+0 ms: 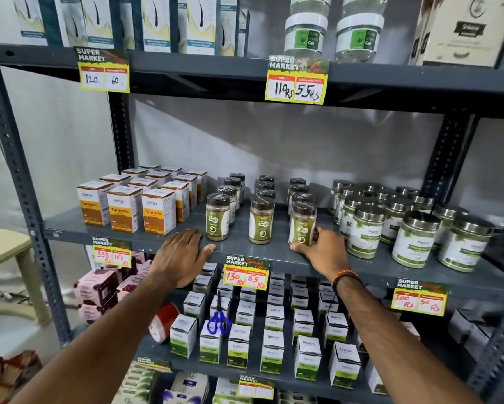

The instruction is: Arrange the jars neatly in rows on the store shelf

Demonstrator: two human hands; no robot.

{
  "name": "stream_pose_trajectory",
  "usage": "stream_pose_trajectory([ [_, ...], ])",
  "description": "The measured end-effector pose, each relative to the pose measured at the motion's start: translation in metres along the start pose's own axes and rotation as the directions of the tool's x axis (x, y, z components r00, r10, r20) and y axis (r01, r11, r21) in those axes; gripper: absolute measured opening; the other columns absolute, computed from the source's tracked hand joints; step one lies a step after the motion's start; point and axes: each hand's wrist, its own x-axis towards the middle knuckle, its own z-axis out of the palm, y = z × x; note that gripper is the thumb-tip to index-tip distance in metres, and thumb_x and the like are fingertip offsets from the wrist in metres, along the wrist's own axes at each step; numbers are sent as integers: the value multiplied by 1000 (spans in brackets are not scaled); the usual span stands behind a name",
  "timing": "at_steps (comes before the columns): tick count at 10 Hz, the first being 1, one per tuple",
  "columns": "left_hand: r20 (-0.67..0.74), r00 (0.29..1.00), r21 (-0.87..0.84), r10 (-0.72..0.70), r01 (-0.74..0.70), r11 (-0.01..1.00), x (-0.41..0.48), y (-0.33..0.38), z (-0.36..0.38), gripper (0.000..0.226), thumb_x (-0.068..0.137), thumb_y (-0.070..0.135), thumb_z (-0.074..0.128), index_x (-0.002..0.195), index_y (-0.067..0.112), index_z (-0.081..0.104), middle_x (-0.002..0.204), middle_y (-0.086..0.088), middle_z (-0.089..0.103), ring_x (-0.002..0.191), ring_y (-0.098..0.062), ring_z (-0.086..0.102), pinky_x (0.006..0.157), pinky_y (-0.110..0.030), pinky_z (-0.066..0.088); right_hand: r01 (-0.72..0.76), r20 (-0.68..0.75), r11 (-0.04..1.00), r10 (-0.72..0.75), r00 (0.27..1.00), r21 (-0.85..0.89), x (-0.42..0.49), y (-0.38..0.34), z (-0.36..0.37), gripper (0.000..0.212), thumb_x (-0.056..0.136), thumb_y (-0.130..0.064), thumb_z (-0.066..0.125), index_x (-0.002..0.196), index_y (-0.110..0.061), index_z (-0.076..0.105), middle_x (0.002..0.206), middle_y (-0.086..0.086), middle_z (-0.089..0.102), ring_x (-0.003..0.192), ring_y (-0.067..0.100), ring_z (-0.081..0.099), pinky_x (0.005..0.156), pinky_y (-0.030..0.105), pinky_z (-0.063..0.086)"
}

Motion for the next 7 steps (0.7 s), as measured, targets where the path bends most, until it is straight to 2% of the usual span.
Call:
stream_pose_trajectory([
  [3,8,1000,-8,-6,6,1000,-2,2,-2,77,104,64,18,154,9,40,159,-14,45,147,-28,39,122,-45,25,-13,-15,999,12,1000,-36,-2,-3,-1,45,70,-39,90,104,-17,71,100,-2,77,83,10,69,77,23,54],
  [4,-1,1000,-11,-15,15,1000,-2,1,-2,84,101,69,12,153,10,42,157,-14,48,145,-28,43,121,-45,29,-31,-11,999,31,999,-13,0,1,1,47,68,-41,91,104,-19,70,98,-5,77,81,5,70,72,16,52],
  [5,43,999,-24,-19,20,1000,-1,-1,-6,92,96,74,7,154,11,39,159,-13,46,145,-28,42,121,-45,28,-43,7,999,43,999,32,-1,5,-4,68,64,-49,90,117,-13,68,108,-3,76,86,2,69,75,16,53],
  [6,103,994,-83,-30,38,996,-3,1,-15,92,95,76,12,156,11,34,162,-13,41,146,-28,41,120,-47,31,-80,-6,996,80,997,27,-12,3,-19,101,69,-53,85,147,-2,46,138,9,62,109,16,67,89,28,55],
  [7,0,1000,-140,-29,28,990,-9,8,-34,81,100,72,21,154,14,36,161,-13,41,142,-31,45,111,-54,43,20,-121,999,-14,993,48,-46,-20,-65,90,78,-50,79,150,-9,43,141,5,60,108,12,66,80,14,54],
])
